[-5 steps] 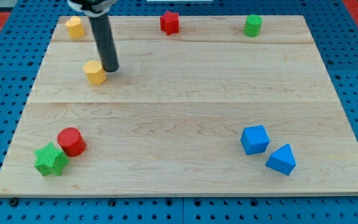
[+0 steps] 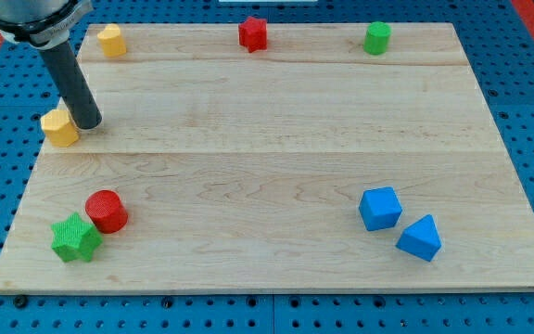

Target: Point your arm towards the bottom left of the board

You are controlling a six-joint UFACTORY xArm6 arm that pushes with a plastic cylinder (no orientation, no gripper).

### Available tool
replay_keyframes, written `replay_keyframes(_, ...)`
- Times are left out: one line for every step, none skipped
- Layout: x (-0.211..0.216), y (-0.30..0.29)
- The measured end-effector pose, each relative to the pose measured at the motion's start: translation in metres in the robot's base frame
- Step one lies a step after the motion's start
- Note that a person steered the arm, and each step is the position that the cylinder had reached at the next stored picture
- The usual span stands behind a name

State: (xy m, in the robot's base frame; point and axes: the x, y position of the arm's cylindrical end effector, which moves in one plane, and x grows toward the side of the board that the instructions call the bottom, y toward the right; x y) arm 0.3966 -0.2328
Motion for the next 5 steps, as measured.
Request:
replay_keyframes(0.001,0.0)
replay_keyframes(-0.011,0.019)
replay_keyframes(-0.032,0.073)
replay_keyframes(-0.036,0.157)
replay_keyframes(0.023,0.182)
